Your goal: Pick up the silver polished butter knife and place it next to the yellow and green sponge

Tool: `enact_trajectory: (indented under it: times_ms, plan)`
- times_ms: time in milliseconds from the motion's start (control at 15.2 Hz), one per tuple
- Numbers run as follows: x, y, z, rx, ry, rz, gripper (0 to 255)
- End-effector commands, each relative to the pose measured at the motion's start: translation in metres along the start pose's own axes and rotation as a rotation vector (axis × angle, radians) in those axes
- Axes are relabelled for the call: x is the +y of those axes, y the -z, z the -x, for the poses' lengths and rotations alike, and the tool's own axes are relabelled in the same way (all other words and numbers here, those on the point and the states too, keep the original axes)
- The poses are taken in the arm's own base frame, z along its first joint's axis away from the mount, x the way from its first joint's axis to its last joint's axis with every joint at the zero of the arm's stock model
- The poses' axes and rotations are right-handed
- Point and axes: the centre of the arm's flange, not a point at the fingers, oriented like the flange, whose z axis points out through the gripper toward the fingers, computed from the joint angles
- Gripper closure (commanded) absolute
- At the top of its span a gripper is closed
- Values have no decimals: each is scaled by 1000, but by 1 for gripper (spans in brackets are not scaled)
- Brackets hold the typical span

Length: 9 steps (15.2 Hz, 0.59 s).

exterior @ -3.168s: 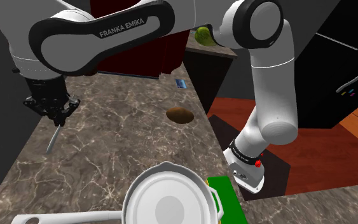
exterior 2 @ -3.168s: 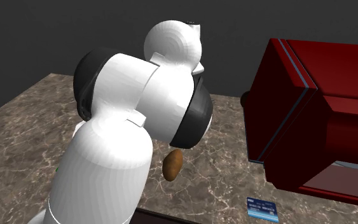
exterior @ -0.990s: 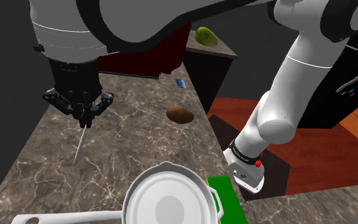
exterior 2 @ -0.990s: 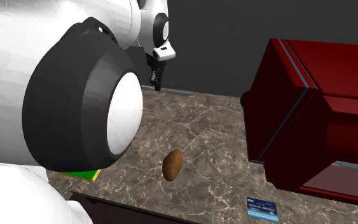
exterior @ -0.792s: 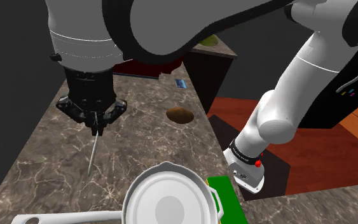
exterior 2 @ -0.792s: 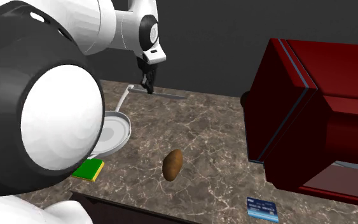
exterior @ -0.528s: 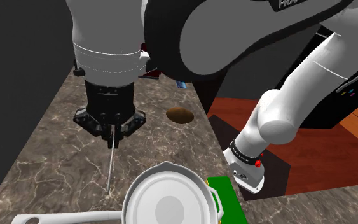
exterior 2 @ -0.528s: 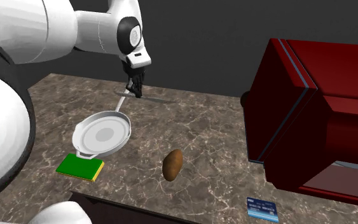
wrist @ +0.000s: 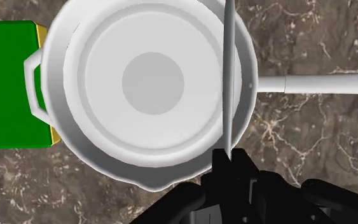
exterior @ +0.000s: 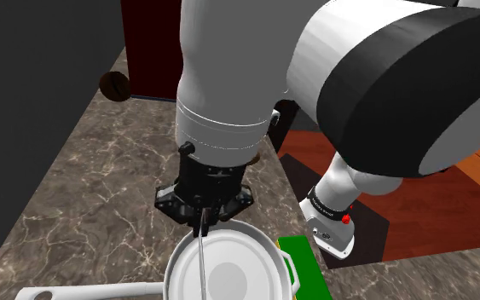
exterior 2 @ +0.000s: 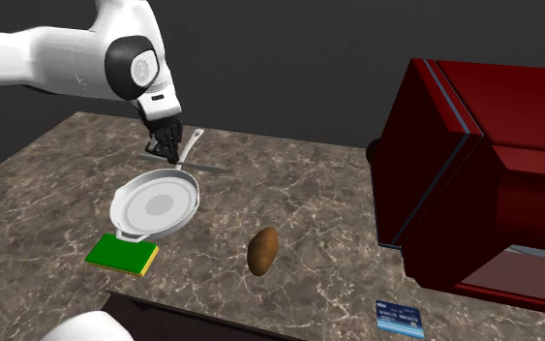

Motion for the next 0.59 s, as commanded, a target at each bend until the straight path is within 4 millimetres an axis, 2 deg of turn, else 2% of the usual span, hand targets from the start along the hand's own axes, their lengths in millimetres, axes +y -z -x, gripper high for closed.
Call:
enact_trajectory:
  times_ms: [0,528]
  plan:
    - [20,-2,16,-1,-1,-1,255]
    - [98,-5,88,-1,-1,-1,255]
